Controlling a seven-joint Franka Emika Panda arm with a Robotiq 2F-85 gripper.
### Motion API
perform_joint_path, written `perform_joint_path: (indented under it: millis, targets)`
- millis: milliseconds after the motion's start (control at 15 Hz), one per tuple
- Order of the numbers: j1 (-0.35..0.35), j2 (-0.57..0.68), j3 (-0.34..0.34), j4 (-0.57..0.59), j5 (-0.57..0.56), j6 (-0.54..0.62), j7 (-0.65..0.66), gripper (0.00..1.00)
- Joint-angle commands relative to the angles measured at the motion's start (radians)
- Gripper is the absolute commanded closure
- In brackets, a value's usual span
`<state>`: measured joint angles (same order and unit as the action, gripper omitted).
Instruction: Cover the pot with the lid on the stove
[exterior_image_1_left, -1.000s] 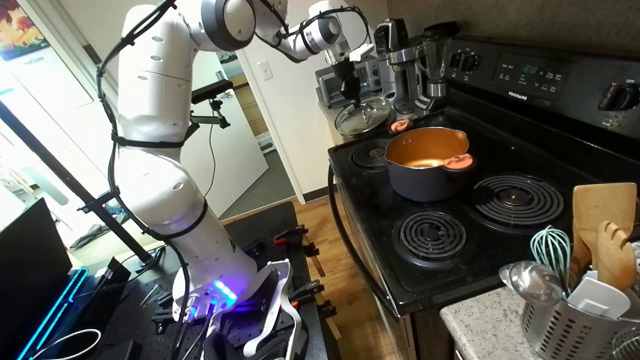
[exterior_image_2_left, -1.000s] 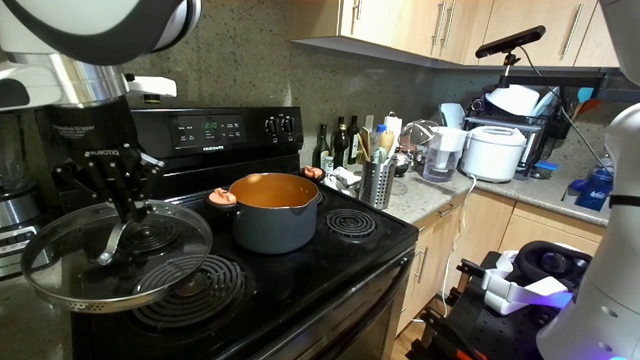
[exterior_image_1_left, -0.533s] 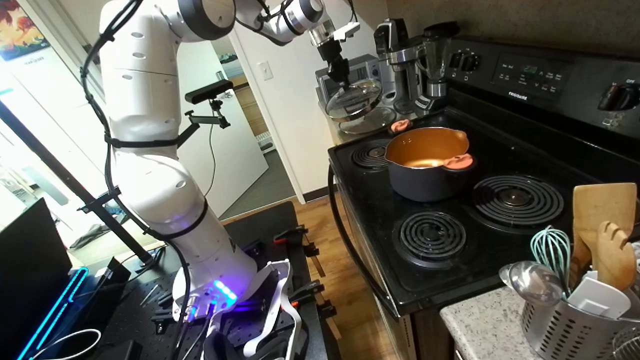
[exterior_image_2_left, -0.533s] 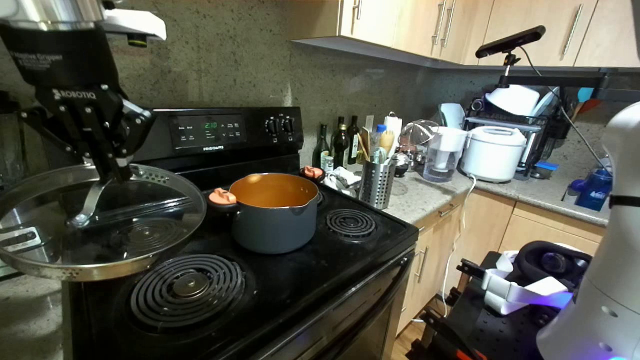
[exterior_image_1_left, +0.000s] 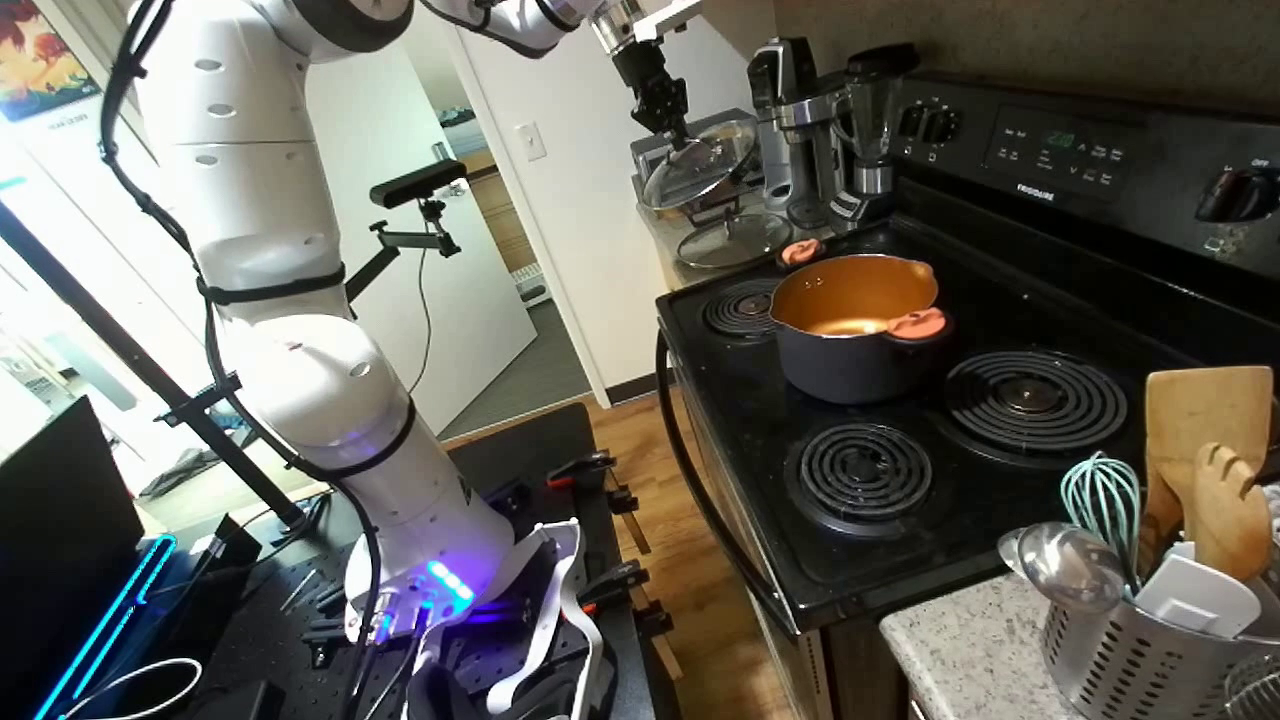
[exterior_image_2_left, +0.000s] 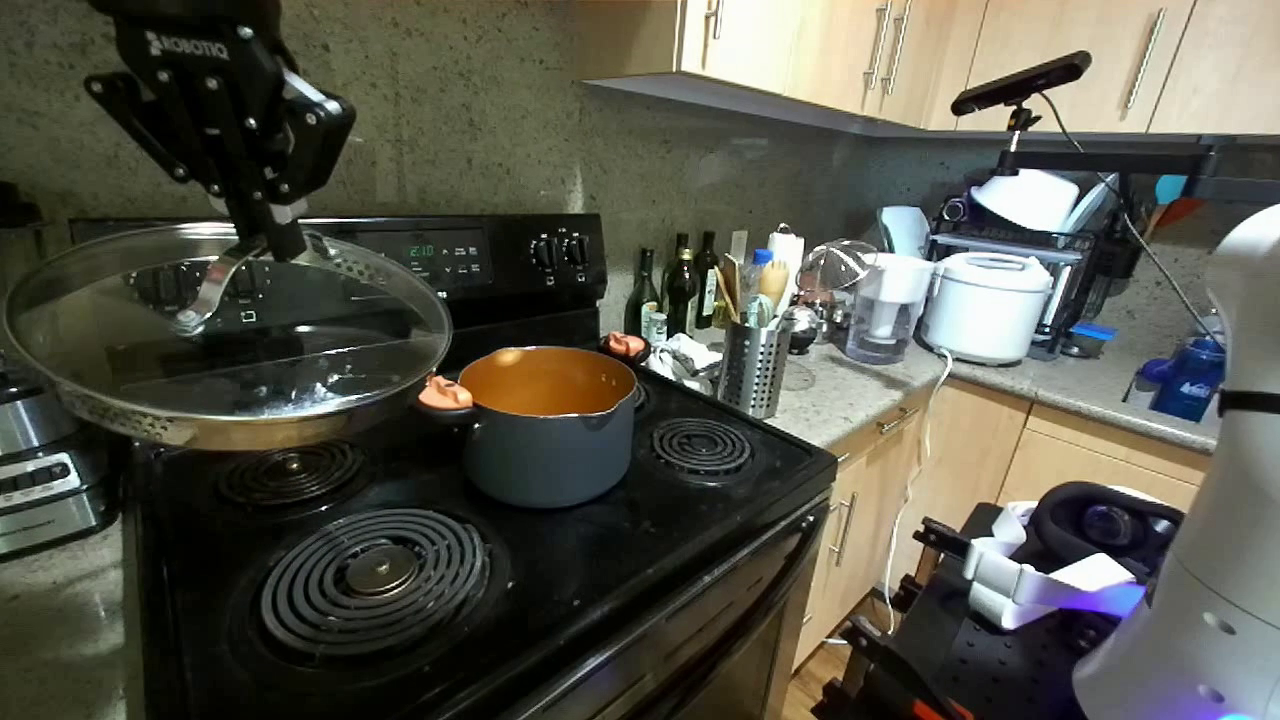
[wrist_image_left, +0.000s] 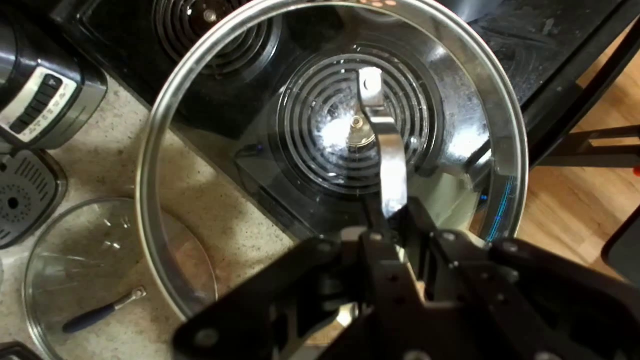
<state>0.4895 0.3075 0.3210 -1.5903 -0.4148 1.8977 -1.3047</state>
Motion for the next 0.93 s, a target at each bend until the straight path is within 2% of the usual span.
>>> perform_joint_path:
  millis: [0,400,867]
  targets:
    - [-0.036,-0.115,0.009,-0.102,0.003,-0.002,0.083,0.96]
    - [-0.085,-0.211,0.009,-0.217,0.035,0.014,0.207,0.96]
    - [-0.166,-0.275,-0.023,-0.305,0.059,0.055,0.258,0.96]
